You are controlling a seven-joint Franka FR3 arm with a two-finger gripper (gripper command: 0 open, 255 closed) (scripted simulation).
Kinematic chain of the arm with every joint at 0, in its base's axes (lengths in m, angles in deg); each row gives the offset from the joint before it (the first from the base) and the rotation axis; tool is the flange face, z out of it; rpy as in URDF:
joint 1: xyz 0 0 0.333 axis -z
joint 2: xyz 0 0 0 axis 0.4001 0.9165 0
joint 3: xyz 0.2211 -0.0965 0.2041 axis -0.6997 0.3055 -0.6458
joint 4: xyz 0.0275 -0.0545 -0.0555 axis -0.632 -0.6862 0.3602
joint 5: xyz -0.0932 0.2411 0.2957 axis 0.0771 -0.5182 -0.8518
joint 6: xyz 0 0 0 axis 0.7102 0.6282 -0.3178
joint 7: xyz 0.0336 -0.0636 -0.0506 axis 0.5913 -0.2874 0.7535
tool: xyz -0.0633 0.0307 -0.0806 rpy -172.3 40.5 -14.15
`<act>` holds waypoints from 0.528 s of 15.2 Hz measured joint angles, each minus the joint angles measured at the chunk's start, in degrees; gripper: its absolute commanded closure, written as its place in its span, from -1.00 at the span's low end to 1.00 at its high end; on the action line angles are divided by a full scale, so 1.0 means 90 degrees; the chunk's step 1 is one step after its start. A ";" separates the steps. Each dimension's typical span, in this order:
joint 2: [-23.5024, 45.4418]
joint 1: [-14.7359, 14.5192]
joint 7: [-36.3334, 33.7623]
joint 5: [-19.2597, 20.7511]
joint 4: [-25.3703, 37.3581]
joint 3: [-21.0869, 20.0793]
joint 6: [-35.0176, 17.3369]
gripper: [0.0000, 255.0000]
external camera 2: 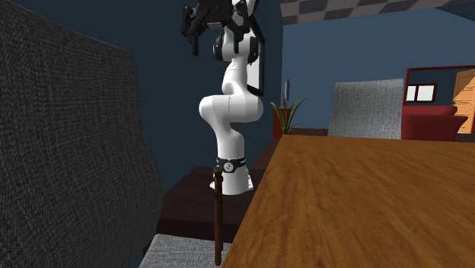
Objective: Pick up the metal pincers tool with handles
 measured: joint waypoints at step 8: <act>-0.0030 -0.0068 0.0172 0.0030 -0.1293 -0.0022 -0.1041 -1.00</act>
